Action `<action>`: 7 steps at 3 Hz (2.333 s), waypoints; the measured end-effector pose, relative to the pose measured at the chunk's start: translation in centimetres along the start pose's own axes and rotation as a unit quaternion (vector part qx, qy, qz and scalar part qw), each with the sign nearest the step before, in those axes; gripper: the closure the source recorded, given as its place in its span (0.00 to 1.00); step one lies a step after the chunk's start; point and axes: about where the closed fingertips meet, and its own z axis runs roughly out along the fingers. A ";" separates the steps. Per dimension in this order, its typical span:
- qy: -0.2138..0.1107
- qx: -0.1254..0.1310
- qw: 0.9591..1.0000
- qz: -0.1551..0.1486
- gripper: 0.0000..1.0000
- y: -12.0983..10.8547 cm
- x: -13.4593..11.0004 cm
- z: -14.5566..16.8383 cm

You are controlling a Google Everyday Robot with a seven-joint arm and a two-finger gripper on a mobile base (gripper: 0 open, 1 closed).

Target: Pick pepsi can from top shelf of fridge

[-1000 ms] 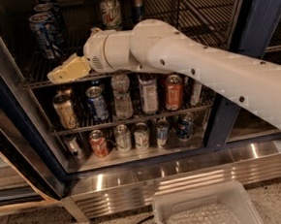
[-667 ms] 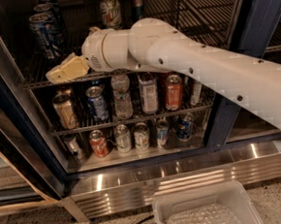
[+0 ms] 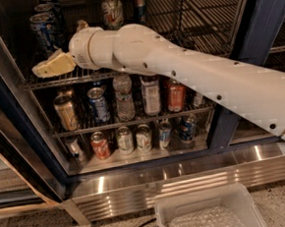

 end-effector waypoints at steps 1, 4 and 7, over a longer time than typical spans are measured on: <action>-0.013 0.024 1.000 -0.009 0.00 -0.9 -0.6 1.3; -0.019 0.035 0.999 -0.018 0.00 -2.8 -0.6 6.6; -0.012 0.034 0.999 -0.018 0.28 -3.0 0.4 8.6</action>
Offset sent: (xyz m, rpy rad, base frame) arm 0.0360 0.0290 0.0270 0.0652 -0.0831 -0.0874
